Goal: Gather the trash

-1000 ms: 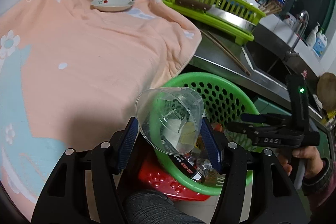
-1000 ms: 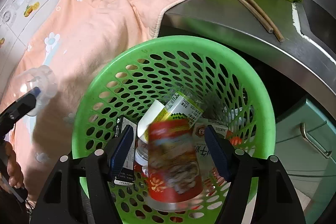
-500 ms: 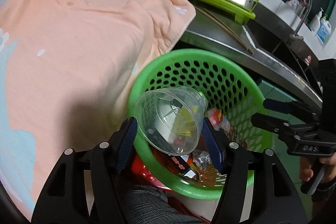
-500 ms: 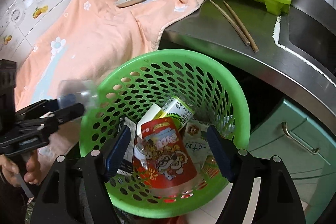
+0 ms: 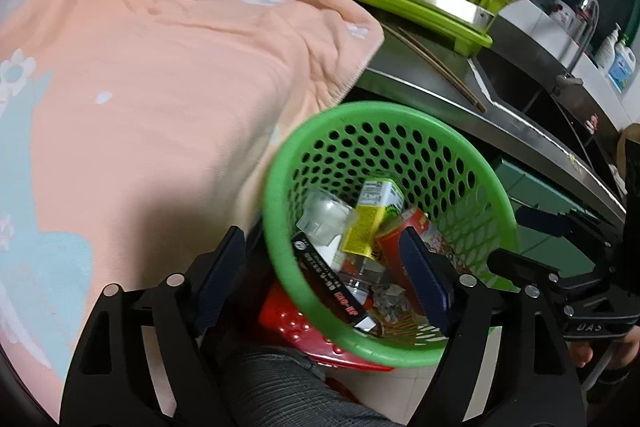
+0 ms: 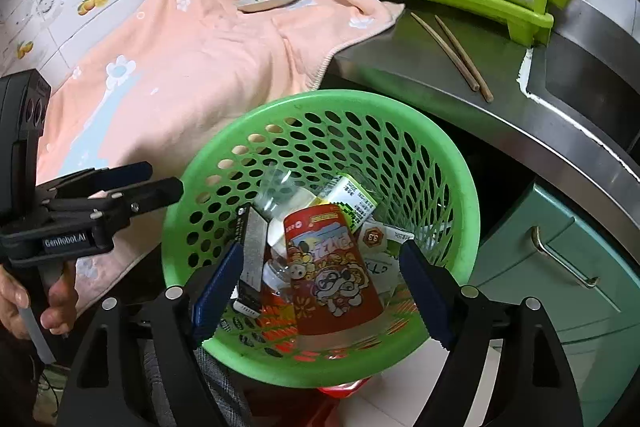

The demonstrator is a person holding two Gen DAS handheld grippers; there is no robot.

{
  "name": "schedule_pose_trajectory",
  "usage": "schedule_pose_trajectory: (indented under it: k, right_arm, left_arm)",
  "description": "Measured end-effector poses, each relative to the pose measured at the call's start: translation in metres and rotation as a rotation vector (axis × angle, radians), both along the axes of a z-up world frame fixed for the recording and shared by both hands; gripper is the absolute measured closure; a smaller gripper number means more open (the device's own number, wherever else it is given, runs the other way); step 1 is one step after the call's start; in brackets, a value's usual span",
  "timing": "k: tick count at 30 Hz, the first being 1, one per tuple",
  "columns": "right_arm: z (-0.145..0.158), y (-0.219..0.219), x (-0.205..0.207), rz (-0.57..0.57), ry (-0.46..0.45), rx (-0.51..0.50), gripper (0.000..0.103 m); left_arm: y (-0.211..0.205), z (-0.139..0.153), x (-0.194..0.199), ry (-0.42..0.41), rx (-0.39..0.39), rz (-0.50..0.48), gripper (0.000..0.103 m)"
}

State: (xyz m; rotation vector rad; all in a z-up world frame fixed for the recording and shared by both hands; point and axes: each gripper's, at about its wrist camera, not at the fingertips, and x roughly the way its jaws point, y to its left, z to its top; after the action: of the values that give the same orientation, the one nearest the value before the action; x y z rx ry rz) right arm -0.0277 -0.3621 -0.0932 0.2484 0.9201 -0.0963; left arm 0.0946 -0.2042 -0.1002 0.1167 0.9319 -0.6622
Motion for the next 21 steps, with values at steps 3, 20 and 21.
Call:
schedule_pose_trajectory:
  k: [3, 20, 21]
  right_arm:
    - [0.005, 0.007, -0.002, 0.011, -0.012, -0.001, 0.022]
    - [0.031, 0.064, -0.009, 0.060, -0.093, -0.039, 0.015]
    - [0.032, 0.066, -0.009, 0.061, -0.098, -0.037, 0.015]
  left_arm:
    - [0.012, 0.010, -0.005, -0.040, -0.002, 0.029, 0.014]
    - [0.081, 0.041, -0.026, -0.197, -0.001, 0.227, 0.005]
    - [0.084, 0.043, -0.027, -0.204, -0.003, 0.237, 0.005]
